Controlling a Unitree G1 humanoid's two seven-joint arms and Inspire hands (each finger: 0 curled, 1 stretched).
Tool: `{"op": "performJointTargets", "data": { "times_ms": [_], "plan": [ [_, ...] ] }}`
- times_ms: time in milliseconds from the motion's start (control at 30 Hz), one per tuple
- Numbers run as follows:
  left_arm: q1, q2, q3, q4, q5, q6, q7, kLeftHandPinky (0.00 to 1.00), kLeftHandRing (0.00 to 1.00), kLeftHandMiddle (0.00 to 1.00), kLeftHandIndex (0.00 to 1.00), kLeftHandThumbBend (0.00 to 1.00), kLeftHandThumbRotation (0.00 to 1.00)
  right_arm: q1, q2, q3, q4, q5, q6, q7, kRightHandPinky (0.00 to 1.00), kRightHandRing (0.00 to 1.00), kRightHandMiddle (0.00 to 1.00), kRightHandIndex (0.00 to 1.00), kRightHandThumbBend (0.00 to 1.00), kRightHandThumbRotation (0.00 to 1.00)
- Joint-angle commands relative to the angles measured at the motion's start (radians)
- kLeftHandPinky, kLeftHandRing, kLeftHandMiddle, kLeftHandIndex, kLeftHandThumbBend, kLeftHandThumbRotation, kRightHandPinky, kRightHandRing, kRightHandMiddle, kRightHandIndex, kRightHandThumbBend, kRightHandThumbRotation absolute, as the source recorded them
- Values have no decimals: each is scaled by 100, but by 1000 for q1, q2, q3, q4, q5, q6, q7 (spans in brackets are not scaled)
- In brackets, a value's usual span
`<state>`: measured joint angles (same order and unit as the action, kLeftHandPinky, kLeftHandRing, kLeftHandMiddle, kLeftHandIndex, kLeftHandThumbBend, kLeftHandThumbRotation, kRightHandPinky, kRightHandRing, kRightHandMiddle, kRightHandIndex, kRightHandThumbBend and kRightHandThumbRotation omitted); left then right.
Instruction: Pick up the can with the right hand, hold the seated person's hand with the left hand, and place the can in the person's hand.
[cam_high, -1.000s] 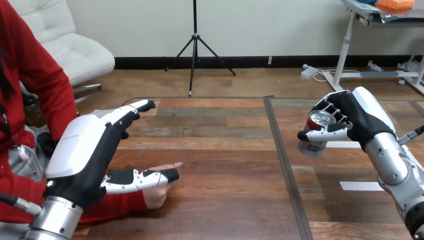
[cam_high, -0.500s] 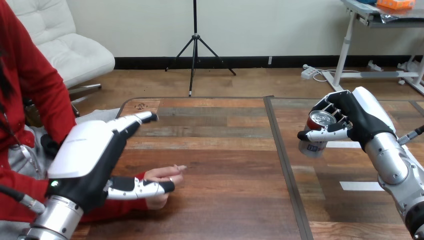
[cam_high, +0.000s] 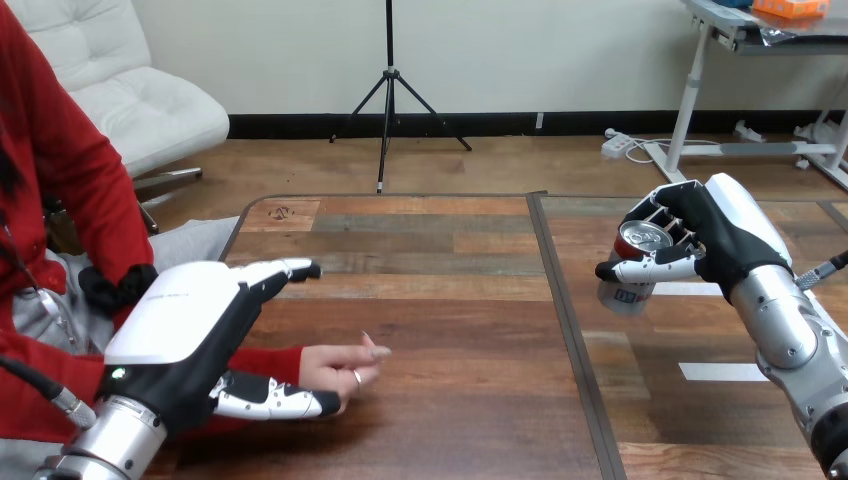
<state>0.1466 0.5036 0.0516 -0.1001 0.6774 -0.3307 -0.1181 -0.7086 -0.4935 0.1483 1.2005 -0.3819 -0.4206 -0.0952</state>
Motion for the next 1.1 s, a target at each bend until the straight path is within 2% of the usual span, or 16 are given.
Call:
{"op": "performJointTargets", "data": {
  "times_ms": [0,467,1067],
  "plan": [
    [-75,42,-7,20,10,10,9,68,79,82,80,100,39,-55,-24,-19,-55,17,-19,-15,39,43,47,49,71,0],
    [-99,72,-26,75,31,29,18,68,77,81,79,100,37,-57,-23,-18,-49,18,-23,-15,39,43,47,49,71,0],
    [-135,94,-71,134,87,93,8,71,78,81,80,100,34,-57,-22,-19,-52,19,-27,-14,38,41,46,49,71,0]
  ]
}}
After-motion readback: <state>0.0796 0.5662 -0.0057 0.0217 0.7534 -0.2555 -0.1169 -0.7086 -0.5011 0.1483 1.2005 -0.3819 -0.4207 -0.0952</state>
